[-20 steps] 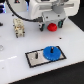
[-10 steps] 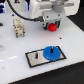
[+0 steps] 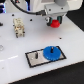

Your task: Insert the blue gear onto the right peg, followed by the red gear

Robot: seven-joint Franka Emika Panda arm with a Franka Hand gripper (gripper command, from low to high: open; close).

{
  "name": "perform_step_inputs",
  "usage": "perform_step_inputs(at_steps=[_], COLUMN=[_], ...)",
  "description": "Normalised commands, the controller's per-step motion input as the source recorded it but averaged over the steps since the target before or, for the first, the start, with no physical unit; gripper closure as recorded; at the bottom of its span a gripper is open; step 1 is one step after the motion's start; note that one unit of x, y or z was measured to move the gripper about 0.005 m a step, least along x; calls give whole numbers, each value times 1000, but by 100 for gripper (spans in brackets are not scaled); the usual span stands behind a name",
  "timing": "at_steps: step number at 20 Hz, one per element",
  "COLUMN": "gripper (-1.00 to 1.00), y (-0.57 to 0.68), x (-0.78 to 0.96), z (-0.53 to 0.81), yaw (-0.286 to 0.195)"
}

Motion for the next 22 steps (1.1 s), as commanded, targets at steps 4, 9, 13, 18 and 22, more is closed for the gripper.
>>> perform_step_inputs(at_steps=[4,9,13,18,22], gripper=[100,100,100,100,100], y=[-276,-353,-338,-323,-284], x=[633,702,742,762,782], z=[517,431,315,188,128], yaw=[0,0,0,0,0])
